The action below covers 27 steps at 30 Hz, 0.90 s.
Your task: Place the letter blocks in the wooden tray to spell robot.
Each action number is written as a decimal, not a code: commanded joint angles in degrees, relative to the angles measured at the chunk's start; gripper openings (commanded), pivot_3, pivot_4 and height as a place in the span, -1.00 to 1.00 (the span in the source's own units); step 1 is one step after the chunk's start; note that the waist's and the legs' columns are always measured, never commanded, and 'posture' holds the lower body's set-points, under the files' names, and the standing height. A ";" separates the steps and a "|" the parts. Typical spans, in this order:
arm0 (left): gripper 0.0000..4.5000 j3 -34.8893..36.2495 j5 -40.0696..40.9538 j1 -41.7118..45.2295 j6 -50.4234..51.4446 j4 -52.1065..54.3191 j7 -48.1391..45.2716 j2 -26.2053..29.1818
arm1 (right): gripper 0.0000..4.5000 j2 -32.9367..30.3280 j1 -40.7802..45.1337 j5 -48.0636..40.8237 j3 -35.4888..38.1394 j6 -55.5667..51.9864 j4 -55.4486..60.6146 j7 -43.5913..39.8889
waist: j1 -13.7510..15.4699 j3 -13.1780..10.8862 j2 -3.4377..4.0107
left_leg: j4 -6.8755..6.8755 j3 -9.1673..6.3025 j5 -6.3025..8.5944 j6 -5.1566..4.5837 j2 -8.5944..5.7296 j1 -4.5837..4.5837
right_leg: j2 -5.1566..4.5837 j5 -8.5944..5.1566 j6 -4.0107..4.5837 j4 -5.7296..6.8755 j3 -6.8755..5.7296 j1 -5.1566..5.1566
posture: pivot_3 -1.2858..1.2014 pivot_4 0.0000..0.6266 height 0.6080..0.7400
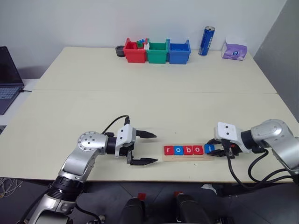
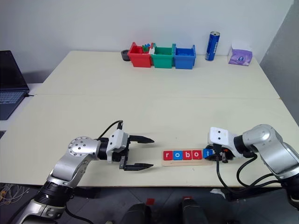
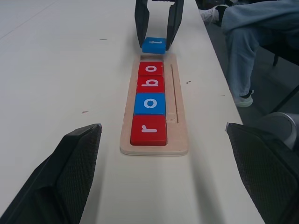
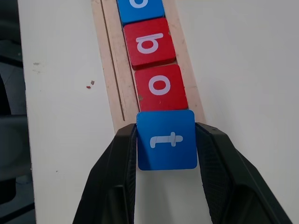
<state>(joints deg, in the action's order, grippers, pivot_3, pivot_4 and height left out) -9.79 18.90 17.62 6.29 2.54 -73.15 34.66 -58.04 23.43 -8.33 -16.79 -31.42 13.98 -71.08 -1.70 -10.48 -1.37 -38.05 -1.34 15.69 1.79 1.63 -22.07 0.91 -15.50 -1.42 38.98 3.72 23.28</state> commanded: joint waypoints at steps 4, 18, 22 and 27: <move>1.00 0.72 0.75 0.18 0.28 2.80 0.49 0.41 | -0.35 1.14 3.18 3.05 -2.00 3.58 -3.45 -1.58 | -0.02 0.00 0.00 | 0.00 0.00 0.00 0.00 0.00 0.00 | 0.00 0.00 0.00 0.00 0.00 0.00 | 0.03 -0.52 1.00; 1.00 1.08 0.69 -0.40 0.02 3.01 0.86 0.61 | -0.35 2.91 4.41 4.29 -3.09 3.92 -3.53 -3.80 | -0.02 0.00 0.00 | 0.00 -0.01 0.00 0.00 0.00 0.00 | 0.00 0.10 0.16 0.01 -0.01 0.00 | 0.03 -0.52 1.00; 1.00 0.99 0.64 -0.39 -0.09 2.92 0.94 0.48 | -0.35 3.55 4.72 5.17 -3.53 4.17 -4.07 -3.84 | -0.02 0.00 0.00 | 0.00 -0.02 0.00 0.00 0.00 0.00 | 0.00 0.12 0.20 0.01 -0.01 0.00 | 0.03 -0.52 1.00; 1.00 0.90 0.65 -0.34 -0.16 2.83 1.04 0.43 | -0.35 4.12 5.41 5.32 -3.87 3.57 -3.92 -4.04 | -0.02 0.00 0.00 | 0.00 -0.02 0.00 0.00 -0.01 0.00 | 0.00 0.12 0.20 0.01 -0.02 0.00 | 0.03 -0.52 1.00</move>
<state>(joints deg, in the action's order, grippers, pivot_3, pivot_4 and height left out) -9.75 18.92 17.40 6.97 3.03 -72.06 34.72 -53.83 27.77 -3.36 -21.11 -27.89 8.77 -74.62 -1.72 -10.48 -1.37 -38.05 -1.36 15.69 1.79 1.62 -22.07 0.90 -15.38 -1.22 38.99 3.71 23.28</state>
